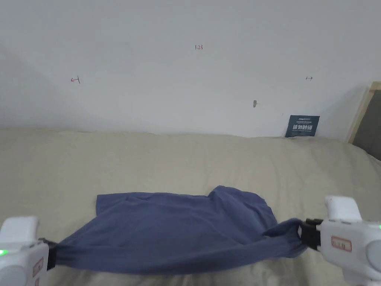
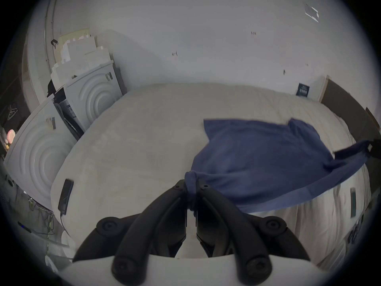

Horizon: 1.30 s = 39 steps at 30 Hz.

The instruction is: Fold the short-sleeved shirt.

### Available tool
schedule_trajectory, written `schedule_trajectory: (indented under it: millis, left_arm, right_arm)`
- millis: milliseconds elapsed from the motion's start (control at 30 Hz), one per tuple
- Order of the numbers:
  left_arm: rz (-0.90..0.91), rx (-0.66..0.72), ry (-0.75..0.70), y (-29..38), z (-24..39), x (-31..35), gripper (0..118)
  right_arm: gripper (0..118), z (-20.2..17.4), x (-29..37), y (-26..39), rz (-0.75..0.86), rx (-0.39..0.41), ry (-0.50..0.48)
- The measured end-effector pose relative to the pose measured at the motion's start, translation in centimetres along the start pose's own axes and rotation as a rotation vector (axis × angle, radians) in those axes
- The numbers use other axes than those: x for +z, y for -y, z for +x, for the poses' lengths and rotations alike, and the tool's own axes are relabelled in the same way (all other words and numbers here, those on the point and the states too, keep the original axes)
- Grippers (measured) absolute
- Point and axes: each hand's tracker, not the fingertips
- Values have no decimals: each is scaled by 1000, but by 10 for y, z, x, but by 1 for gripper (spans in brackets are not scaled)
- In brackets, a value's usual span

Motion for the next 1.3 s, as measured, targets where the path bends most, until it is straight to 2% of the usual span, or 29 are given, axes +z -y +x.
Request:
schedule_trajectory:
  millis: [67, 200, 233, 333, 367, 467, 500, 533, 633, 800, 933, 967, 1000, 1033, 1067, 1100, 1133, 1200, 1300]
  left_arm:
    - [-23, -31, -18, 26, -1, 13, 6]
    - [-28, 11, -20, 74, 2, 56, 6]
    - [-21, 1, -24, 36, 2, 30, 6]
    - [-32, -29, -63, 36, 1, 31, 6]
    - [-30, -20, -60, 85, -16, 58, 6]
    - [-73, 54, -49, 87, -24, 50, 6]
    - [-82, 68, -40, 136, -33, 83, 6]
    - [-75, 59, -43, 148, -33, 89, 6]
    - [-92, 25, -77, 170, -29, 77, 6]
    - [-129, 67, -56, 191, -30, 65, 6]
    - [-156, 102, -47, 192, -30, 64, 7]
    - [-160, 113, -41, 192, -30, 64, 12]
    - [-157, 112, -35, 192, -29, 64, 22]
    - [-156, 99, -14, 196, -29, 57, 41]
    - [-166, 90, 8, 196, -28, 57, 69]
    - [-171, 97, 34, 198, -27, 53, 85]
    - [-174, 104, 45, 199, -26, 52, 93]
    - [-169, 113, 45, 200, -27, 72, 94]
    - [-163, 125, 75, 200, -28, 82, 94]
  right_arm:
    - [10, 6, 9, 22, -9, -15, 2]
    - [10, 10, 33, 67, -30, -41, 14]
    - [10, 12, 41, 78, -34, -45, 10]
    - [10, 18, 55, 108, -62, -58, 7]
    - [10, 20, 58, 117, -70, -67, 6]
    - [10, 20, 63, 150, -105, -81, -17]
    - [10, 18, 64, 160, -121, -70, -8]
    - [10, 17, 64, 169, -140, -55, 10]
    - [10, 22, 61, 192, -163, -95, -22]
    - [10, 20, 55, 212, -168, -134, -2]
    - [11, 17, 46, 222, -188, -123, 35]
    - [18, 16, 46, 224, -186, -126, 33]
    - [40, 15, 46, 225, -186, -124, 34]
    - [72, 14, 46, 225, -186, -125, 50]
    - [102, 14, 46, 226, -185, -125, 54]
    - [107, 11, 52, 227, -166, -144, 38]
    - [107, 12, 58, 227, -126, -191, 8]
    - [107, 11, 66, 224, -129, -226, -26]
    - [107, 5, 79, 220, -112, -160, 6]
